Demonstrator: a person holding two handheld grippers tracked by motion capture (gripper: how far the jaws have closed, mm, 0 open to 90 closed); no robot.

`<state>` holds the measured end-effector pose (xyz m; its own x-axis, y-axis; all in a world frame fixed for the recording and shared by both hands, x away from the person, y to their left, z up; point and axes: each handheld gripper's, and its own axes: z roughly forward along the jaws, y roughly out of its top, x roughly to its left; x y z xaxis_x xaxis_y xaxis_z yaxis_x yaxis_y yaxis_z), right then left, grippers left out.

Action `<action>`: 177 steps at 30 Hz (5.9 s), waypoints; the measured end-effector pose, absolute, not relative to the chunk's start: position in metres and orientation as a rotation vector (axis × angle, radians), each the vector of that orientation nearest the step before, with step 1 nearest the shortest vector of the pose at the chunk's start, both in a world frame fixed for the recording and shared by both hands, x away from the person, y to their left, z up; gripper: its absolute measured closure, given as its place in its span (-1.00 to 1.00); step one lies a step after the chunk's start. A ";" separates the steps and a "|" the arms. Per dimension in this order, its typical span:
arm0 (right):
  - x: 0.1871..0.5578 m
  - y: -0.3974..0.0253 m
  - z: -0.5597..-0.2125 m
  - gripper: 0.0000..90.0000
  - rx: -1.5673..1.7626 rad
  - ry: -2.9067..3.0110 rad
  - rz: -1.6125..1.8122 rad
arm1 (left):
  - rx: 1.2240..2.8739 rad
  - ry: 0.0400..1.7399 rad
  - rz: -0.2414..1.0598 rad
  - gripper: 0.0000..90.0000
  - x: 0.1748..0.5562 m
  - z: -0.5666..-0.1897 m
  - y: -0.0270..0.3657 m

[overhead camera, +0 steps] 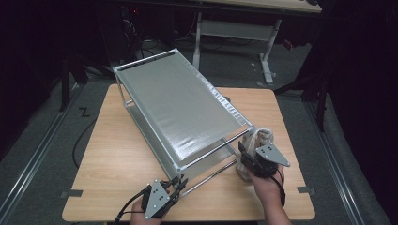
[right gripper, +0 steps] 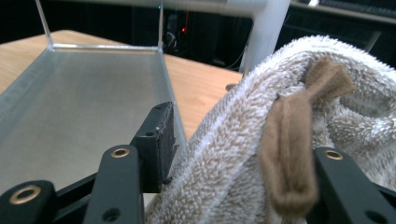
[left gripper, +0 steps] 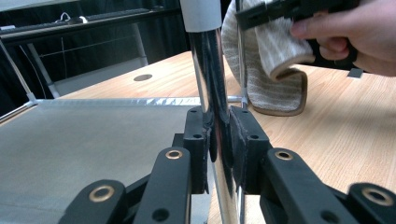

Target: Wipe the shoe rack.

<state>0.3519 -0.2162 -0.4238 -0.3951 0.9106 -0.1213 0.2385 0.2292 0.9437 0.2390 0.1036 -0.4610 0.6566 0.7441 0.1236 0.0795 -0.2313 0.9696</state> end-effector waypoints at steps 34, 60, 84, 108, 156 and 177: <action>0.363 -0.199 -0.469 0.14 1.137 1.979 1.115 | 1.725 0.645 0.701 0.72 0.240 -0.461 0.102; 0.336 -0.239 -0.444 -0.03 1.137 1.752 1.115 | 1.728 0.637 0.709 0.71 0.240 -0.461 0.103; 0.374 -0.230 -0.481 -0.01 1.262 1.889 1.034 | 1.734 0.627 0.710 0.72 0.241 -0.461 0.101; 0.393 -0.218 -0.452 0.52 1.204 1.851 1.126 | 1.747 0.609 0.689 0.73 0.245 -0.460 0.101; 0.351 -0.245 -0.449 0.74 1.182 1.939 1.039 | 1.728 0.625 0.688 0.72 0.243 -0.461 0.101; 0.329 -0.303 -0.472 0.72 1.379 1.912 0.856 | 1.719 0.635 0.688 0.69 0.244 -0.461 0.100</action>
<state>0.3288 -0.3030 -0.4717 -0.2601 0.9590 -0.1123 0.5547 0.2436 0.7956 0.2440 0.1002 -0.4610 0.6849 0.7180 0.1242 0.0672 -0.2319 0.9704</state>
